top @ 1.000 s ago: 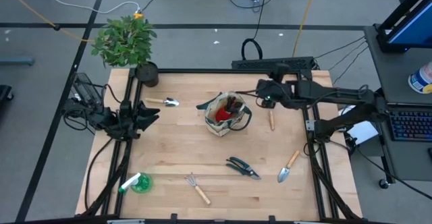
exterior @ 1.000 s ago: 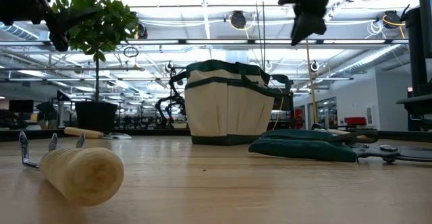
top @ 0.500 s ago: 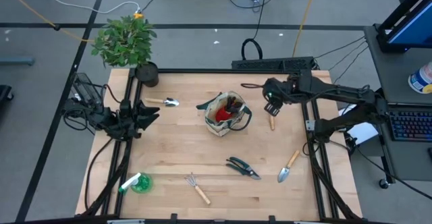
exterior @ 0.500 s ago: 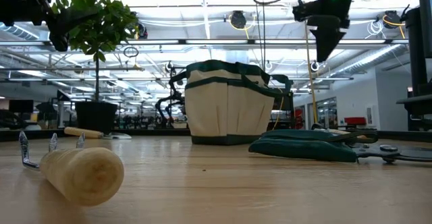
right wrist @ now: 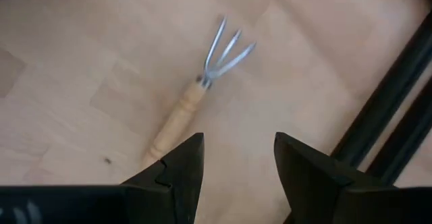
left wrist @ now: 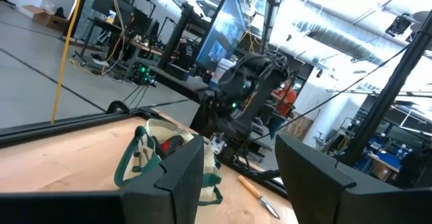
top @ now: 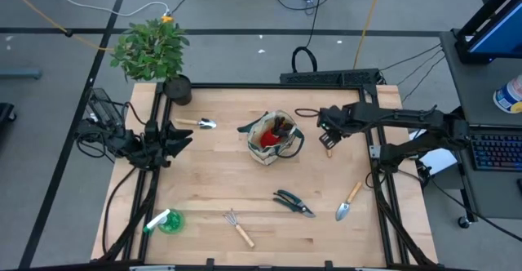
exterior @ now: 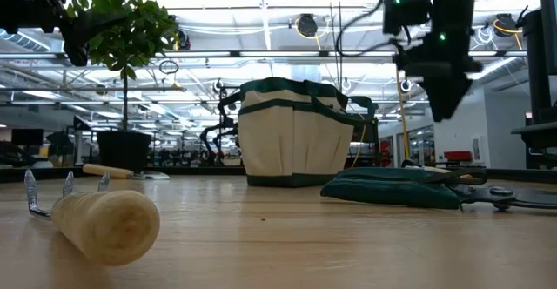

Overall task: Pick & Place Garden tools in Gardening bag
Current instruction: Put the green spray bottle into the light brown gardening bag

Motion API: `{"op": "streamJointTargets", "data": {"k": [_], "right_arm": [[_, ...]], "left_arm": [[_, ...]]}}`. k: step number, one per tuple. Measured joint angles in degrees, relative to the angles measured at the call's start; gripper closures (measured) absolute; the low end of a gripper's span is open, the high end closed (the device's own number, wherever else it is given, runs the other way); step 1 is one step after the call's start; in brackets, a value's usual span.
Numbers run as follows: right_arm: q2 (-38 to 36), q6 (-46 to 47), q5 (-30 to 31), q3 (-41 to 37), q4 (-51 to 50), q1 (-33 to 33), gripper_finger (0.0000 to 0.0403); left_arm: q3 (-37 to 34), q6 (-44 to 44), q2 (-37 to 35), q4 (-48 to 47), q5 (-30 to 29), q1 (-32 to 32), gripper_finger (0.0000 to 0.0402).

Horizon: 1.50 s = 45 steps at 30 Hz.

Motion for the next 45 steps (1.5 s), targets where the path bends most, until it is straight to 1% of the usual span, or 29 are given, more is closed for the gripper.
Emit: {"op": "streamJointTargets", "data": {"k": [3, 8, 13, 17, 19, 22, 26, 34, 37, 40, 45], "right_arm": [[0.0, 3.5, -2.0, -3.1, 2.0, 0.0, 0.0232], [0.0, 6.9, -1.9, -6.3, 6.1, 0.0, 0.0231], [0.0, 7.0, -1.8, -6.3, 8.9, 0.0, 0.0231], [0.0, 6.7, -4.3, -6.3, 11.0, 0.0, 0.0222], [0.0, 4.8, -4.8, -6.3, 11.5, 0.0, 0.0213], [0.0, -3.0, -4.8, -6.3, 11.6, 0.0, 0.0202], [0.0, -16.9, -4.7, -6.3, 11.5, 0.0, 0.0193], [0.0, -47.4, -4.7, -6.3, 11.5, 0.0, 0.0199], [0.0, -57.3, -4.6, -6.3, 11.5, 0.0, 0.0198], [0.0, -64.2, -4.6, -6.3, 11.7, 0.0, 0.0196], [0.0, -70.5, -4.6, -6.3, 13.5, 0.0, 0.0196]], "left_arm": [[0.0, 0.0, 0.0, 0.0, 0.0, 0.0, 0.0211], [0.0, 0.0, 0.0, 0.0, 0.0, 0.0, 0.0211], [0.0, -0.1, 0.0, 0.0, 0.0, 0.0, 0.0211], [0.0, -0.1, 0.0, 0.0, 0.0, 0.0, 0.0211], [0.0, -0.1, 0.0, 0.0, 0.0, 0.0, 0.0211], [0.0, -0.1, 0.0, 0.0, 0.0, 0.0, 0.0211], [0.0, -0.1, 0.0, 0.0, 0.0, 0.0, 0.0211], [0.0, -0.1, 0.0, 0.0, 0.0, 0.0, 0.0211], [0.0, -0.1, 0.0, 0.0, 0.0, 0.0, 0.0211], [0.0, 0.0, 0.0, 0.0, 0.0, 0.0, 0.0211], [0.0, 0.0, 0.0, 0.0, 0.0, 0.0, 0.0211]]}}
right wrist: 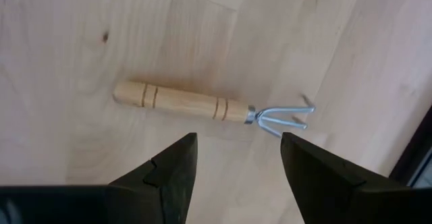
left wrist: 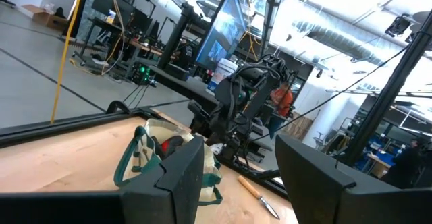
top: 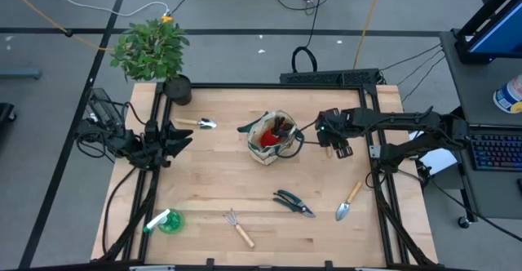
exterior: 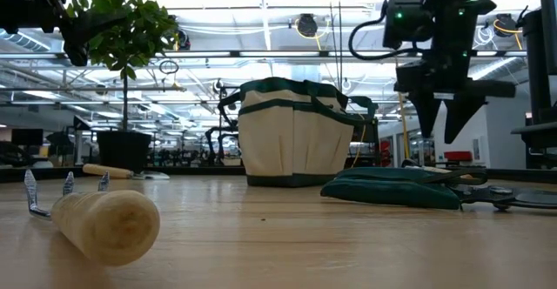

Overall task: Pick & Place Garden tools in Gardening bag
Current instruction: Put the green spray bottle into the light brown gardening bag

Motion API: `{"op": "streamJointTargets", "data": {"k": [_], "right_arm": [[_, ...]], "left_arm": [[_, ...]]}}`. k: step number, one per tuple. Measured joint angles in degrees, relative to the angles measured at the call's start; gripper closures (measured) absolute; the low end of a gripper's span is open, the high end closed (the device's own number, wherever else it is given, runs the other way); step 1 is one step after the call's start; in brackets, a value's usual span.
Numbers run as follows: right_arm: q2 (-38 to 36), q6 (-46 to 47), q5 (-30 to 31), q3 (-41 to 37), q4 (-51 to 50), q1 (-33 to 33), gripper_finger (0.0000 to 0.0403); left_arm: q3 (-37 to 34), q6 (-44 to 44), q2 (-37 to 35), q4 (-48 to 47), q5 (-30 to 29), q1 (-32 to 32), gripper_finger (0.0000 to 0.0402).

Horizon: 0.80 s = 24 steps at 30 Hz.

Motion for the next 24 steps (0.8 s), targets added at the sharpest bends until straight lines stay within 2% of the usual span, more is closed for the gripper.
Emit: {"op": "streamJointTargets", "data": {"k": [17, 24], "right_arm": [[0.0, -13.1, -0.2, 0.0, 0.2, 1.4, 0.0195], [0.0, -7.8, -0.1, 0.0, 0.2, 4.3, 0.0195]], "left_arm": [[0.0, 0.0, 0.0, 0.0, 0.0, 0.0, 0.0211], [0.0, -0.3, 0.0, 2.5, -2.5, 0.0, 0.0211]]}}
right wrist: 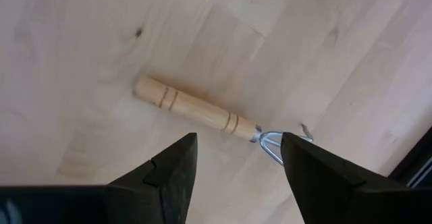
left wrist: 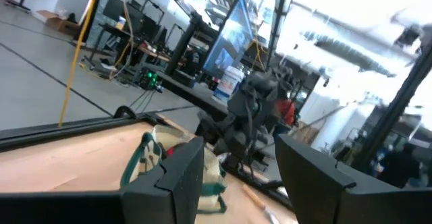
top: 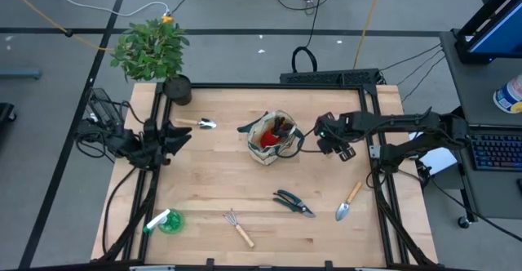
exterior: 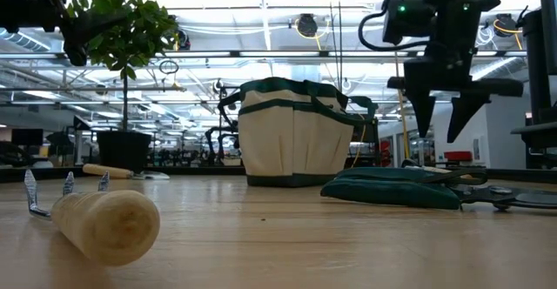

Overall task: Pick & Place Garden tools in Gardening bag
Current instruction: Put the green spray bottle into the light brown gardening bag

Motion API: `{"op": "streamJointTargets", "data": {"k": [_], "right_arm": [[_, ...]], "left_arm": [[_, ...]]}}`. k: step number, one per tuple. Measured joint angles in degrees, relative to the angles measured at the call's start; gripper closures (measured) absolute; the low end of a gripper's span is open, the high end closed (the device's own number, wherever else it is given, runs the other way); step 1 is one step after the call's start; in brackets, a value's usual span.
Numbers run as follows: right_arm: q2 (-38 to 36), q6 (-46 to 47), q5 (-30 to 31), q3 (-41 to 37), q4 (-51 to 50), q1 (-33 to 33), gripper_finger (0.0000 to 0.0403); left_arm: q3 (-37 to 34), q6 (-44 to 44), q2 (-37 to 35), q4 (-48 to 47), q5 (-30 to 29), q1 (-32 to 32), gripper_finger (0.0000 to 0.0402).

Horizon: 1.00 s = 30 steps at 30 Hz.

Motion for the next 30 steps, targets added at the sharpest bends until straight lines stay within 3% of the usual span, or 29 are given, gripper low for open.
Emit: {"op": "streamJointTargets", "data": {"k": [9, 19, 25, 30], "right_arm": [[0.0, 7.6, 0.3, 0.0, 0.0, 1.8, 0.0195], [0.0, 10.1, 0.3, 0.0, -3.0, 3.5, 0.0195], [0.0, 10.1, 0.3, 0.0, -4.7, 3.5, 0.0195], [0.0, 10.1, 0.3, 0.0, -4.6, 3.5, 0.0195]], "left_arm": [[0.0, 7.8, 0.0, 12.8, 0.0, 0.0, 0.0211], [0.8, 9.4, 2.7, 13.2, 0.0, 0.0, 0.0211], [7.1, 7.9, 11.0, 8.0, 0.5, -0.1, 0.0211], [17.5, 7.0, 20.2, -3.4, 0.6, -1.7, 0.0211]]}}
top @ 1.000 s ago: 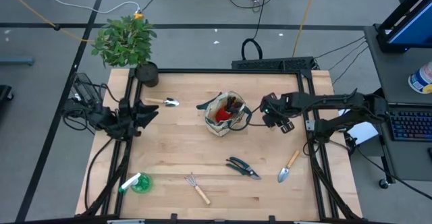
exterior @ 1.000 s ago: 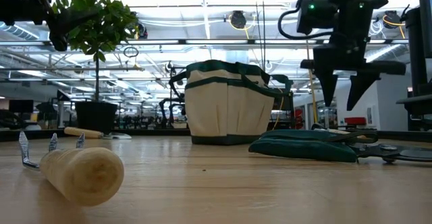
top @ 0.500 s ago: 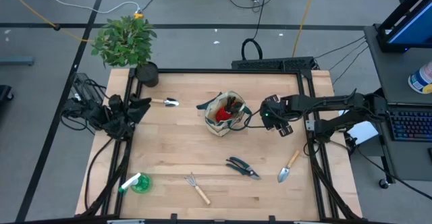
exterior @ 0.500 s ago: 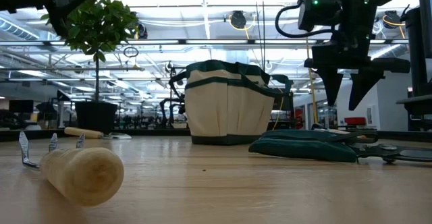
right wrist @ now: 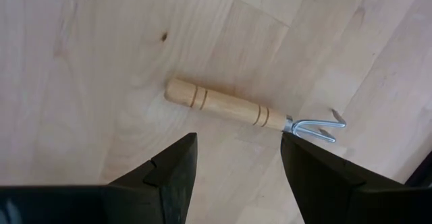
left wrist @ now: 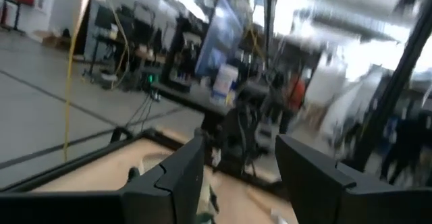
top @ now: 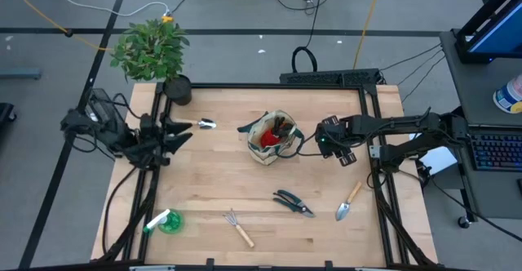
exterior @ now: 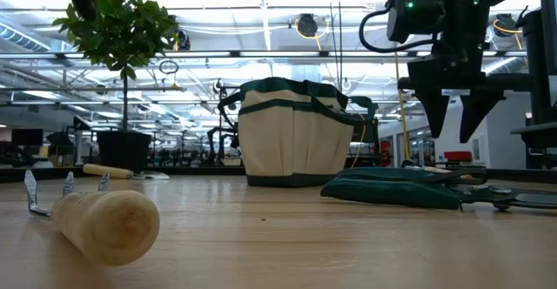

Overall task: Pick & Place Garden tools in Gardening bag
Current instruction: Put the green spray bottle into the light brown gardening bag

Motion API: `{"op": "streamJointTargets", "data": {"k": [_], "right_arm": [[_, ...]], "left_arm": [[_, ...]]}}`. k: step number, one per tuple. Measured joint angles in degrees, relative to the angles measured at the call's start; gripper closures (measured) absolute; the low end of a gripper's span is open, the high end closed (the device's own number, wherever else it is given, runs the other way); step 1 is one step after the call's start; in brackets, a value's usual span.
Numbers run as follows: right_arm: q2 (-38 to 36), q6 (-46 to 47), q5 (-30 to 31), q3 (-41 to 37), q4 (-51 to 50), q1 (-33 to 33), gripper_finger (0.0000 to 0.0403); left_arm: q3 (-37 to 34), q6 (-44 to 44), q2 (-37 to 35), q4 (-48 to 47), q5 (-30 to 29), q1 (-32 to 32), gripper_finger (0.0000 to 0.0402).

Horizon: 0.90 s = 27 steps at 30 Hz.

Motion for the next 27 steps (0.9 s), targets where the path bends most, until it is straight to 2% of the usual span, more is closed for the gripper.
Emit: {"op": "streamJointTargets", "data": {"k": [7, 12, 17, 27], "right_arm": [[0.0, 0.1, 0.0, 0.0, 0.1, 0.0, 0.0195], [0.0, 5.9, 0.0, 0.0, 1.1, 0.0, 0.0195], [0.0, 10.9, 0.0, 0.0, 1.3, 0.0, 0.0195], [0.0, 12.6, 0.0, 0.0, 1.3, 0.0, 0.0195]], "left_arm": [[17.1, -8.5, 12.7, -24.3, 0.2, -3.0, 0.0211], [26.7, -15.2, 20.0, -38.1, 4.3, -5.1, 0.0211], [34.1, -23.0, 25.3, -48.4, 11.8, -7.0, 0.0211], [44.2, -48.4, 32.2, -64.4, 28.8, -11.1, 0.0211]]}}
